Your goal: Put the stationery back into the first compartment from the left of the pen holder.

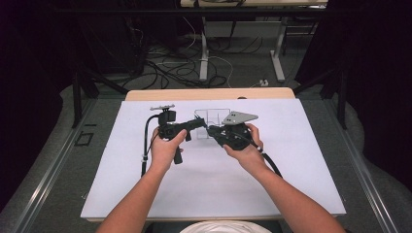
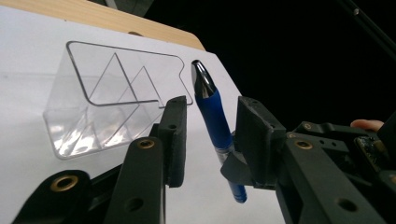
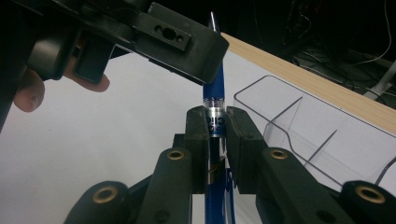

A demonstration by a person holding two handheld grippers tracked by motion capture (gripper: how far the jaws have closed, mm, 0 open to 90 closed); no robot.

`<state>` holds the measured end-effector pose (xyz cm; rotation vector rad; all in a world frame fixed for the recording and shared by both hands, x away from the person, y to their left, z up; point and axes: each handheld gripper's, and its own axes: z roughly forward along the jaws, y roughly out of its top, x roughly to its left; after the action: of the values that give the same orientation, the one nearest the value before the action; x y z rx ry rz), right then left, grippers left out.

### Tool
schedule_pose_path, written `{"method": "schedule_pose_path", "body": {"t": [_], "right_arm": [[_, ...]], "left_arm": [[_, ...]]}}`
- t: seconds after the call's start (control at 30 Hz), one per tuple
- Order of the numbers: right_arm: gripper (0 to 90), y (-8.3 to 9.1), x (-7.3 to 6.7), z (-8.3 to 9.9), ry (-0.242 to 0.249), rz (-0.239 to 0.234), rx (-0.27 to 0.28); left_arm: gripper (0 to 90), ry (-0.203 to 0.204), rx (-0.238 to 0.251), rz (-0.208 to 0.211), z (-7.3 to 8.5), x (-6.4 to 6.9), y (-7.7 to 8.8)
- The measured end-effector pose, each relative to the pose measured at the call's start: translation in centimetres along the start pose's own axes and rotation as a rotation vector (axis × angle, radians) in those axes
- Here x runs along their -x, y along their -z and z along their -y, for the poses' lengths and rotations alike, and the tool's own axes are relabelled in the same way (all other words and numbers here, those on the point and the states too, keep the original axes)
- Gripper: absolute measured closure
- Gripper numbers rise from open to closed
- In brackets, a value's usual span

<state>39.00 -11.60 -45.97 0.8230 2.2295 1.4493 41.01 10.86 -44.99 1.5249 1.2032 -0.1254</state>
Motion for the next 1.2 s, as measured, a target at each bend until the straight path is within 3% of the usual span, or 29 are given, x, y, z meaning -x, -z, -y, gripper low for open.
{"method": "schedule_pose_path", "body": {"t": [0.5, 0.73, 1.2], "right_arm": [[79.8, -0.13, -0.21, 0.02, 0.003, -0.005, 0.008], [79.8, -0.16, -0.25, 0.03, 0.007, -0.003, 0.003], [79.7, -0.2, -0.2, 0.02, 0.012, -0.008, 0.003]], "left_arm": [[75.9, 0.109, -0.016, 0.029, -0.12, -0.33, 0.03], [78.4, 0.181, -0.022, 0.056, -0.16, -0.52, 0.02], [79.8, 0.178, -0.035, 0.059, -0.31, -0.66, 0.09]]}}
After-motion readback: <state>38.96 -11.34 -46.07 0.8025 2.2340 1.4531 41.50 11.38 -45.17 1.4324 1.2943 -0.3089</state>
